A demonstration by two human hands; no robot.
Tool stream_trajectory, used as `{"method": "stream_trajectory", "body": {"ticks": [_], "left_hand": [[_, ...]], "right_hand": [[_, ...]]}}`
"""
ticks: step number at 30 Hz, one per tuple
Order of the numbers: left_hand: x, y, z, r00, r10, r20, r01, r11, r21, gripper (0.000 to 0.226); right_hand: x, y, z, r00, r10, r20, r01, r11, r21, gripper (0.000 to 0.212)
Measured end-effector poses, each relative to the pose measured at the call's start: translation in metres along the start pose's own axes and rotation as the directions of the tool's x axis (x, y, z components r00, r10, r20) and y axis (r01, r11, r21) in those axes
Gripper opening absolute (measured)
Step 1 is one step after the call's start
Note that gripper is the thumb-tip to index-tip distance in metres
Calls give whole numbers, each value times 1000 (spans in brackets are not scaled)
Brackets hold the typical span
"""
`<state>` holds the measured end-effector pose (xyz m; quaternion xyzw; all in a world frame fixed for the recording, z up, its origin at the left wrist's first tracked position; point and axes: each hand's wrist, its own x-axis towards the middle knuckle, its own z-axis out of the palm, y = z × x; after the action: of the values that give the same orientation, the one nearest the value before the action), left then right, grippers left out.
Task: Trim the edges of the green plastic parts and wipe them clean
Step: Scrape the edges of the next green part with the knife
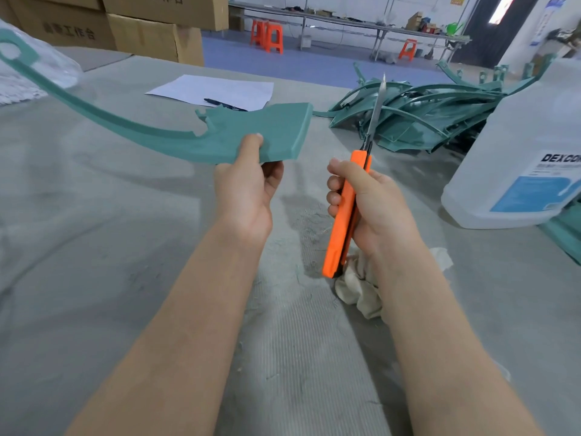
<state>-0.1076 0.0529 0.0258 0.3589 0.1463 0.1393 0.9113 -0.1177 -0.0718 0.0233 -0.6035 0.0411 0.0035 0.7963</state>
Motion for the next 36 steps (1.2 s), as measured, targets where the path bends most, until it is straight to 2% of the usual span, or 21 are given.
{"method": "stream_trajectory", "body": {"ticks": [2, 6, 10, 16, 20, 23, 29, 32, 36], "left_hand": [[0, 0, 0, 1000, 8, -6, -7, 1000, 11, 17], [1, 0, 0, 1000, 15, -19, -15, 1000, 13, 15], [1, -1, -1, 1000, 15, -20, -15, 1000, 18, 18], [1, -1, -1, 1000, 13, -14, -13, 1000, 21, 16], [2, -1, 0, 1000, 13, -11, -13, 1000, 24, 16], [2, -1, 0, 1000, 16, -9, -16, 1000, 23, 18], [0, -2, -1, 998, 55, -12, -54, 997, 60, 24], [-4, -5, 1, 992, 111, 56, -117, 985, 124, 9], [-8, -10, 2, 969, 115, 217, -171, 950, 260, 10]], "right_hand": [[1, 0, 0, 1000, 11, -15, -11, 1000, -22, 6], [2, 1, -2, 999, 22, -23, -24, 998, -63, 6], [2, 1, -3, 997, 22, -75, -28, 996, -90, 27], [2, 2, -3, 998, -33, -56, 23, 986, -167, 5], [3, 4, -4, 998, -18, -65, 6, 983, -185, 14], [3, 4, -3, 999, -17, -36, 10, 984, -175, 7], [1, 4, 0, 997, -55, 54, 62, 988, -141, 19], [-2, 4, 4, 992, -37, 121, 45, 997, -69, 20], [-4, 3, 7, 992, -60, 115, 61, 998, -11, 3]]}}
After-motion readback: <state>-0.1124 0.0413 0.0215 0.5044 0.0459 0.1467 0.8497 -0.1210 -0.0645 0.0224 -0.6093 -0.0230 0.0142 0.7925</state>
